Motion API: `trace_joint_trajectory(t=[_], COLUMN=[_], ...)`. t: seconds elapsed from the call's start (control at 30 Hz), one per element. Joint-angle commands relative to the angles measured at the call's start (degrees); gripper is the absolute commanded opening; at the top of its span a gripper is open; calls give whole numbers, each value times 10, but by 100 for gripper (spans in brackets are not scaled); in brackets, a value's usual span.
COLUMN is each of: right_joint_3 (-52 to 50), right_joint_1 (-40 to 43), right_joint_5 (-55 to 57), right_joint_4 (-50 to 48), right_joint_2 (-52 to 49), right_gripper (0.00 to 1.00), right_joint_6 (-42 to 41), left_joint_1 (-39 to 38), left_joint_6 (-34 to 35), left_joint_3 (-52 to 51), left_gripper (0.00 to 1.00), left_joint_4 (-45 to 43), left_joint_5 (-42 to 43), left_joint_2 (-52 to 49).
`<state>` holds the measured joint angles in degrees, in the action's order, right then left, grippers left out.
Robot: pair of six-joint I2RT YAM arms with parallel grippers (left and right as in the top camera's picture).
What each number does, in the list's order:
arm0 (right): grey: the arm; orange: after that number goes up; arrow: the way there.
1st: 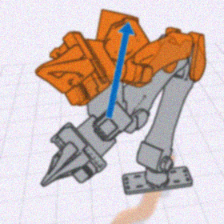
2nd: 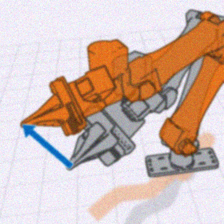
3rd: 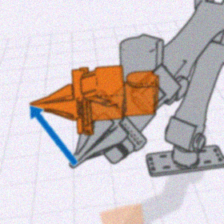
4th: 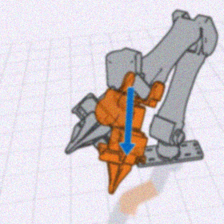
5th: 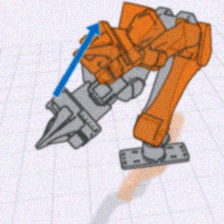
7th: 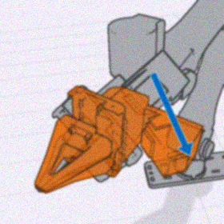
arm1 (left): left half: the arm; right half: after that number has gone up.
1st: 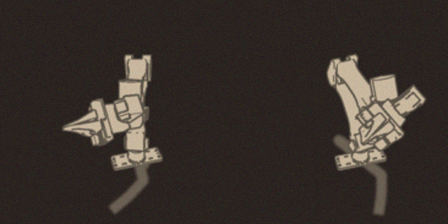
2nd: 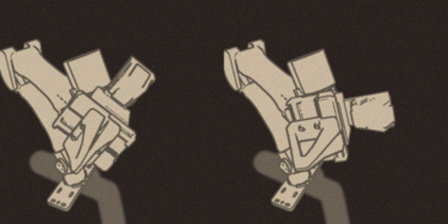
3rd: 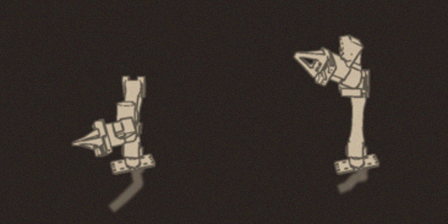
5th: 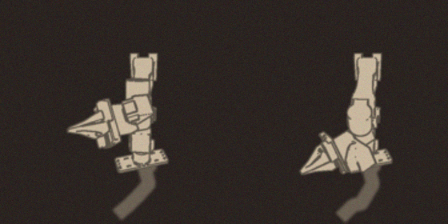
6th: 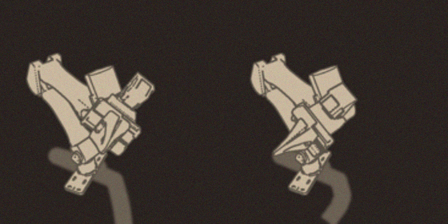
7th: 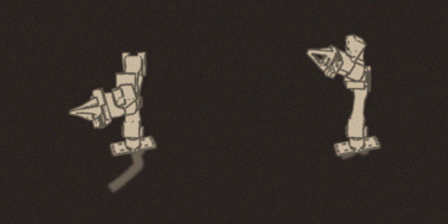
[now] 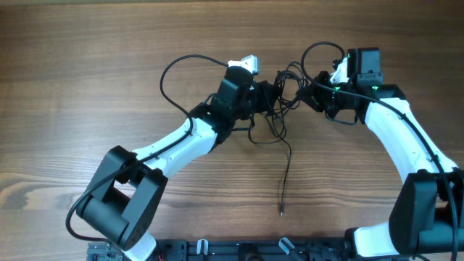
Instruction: Untangle cables
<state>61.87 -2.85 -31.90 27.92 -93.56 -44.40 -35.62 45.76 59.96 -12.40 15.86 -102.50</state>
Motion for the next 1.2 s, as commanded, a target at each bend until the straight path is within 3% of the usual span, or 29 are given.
trace_joint_trajectory(t=[0.0,0.13,0.3,0.43,0.53,0.57,0.67,0.77,0.93,1.07,1.17], right_joint_3=[-1,-1,-1,-1,-1,-1,0,0,0,-1,-1], right_joint_1=[-2,-2,-2,-2,-2,0,20,58,84,43,11], right_joint_5=[-12,-12,-12,-12,-16,-26,-29,-42,-257,-263,-171], right_joint_4=[0,0,2,3,3,2,7,24,12,-39,-67], right_joint_2=[0,0,0,0,0,0,1,5,11,11,11], right_gripper=[4,4,4,4,4,6,26,40,47,49,47], right_joint_6=[-5,-6,-6,-4,55,81,121,131,267,263,195], left_joint_1=[0,-1,-3,-5,-3,2,26,47,55,50,50], left_joint_6=[-3,-4,-3,-6,-62,-76,-125,-128,-141,-158,-160], left_joint_3=[4,4,4,4,4,4,4,4,4,4,4], left_gripper=[13,16,4,4,4,4,4,4,4,4,4], left_joint_4=[-8,-9,-9,-9,-9,-9,-9,-7,-2,-5,-6], left_joint_5=[-5,-5,-5,-5,-2,6,73,105,133,155,170], left_joint_2=[-7,-9,-17,-17,-16,-15,-3,3,4,4,4])
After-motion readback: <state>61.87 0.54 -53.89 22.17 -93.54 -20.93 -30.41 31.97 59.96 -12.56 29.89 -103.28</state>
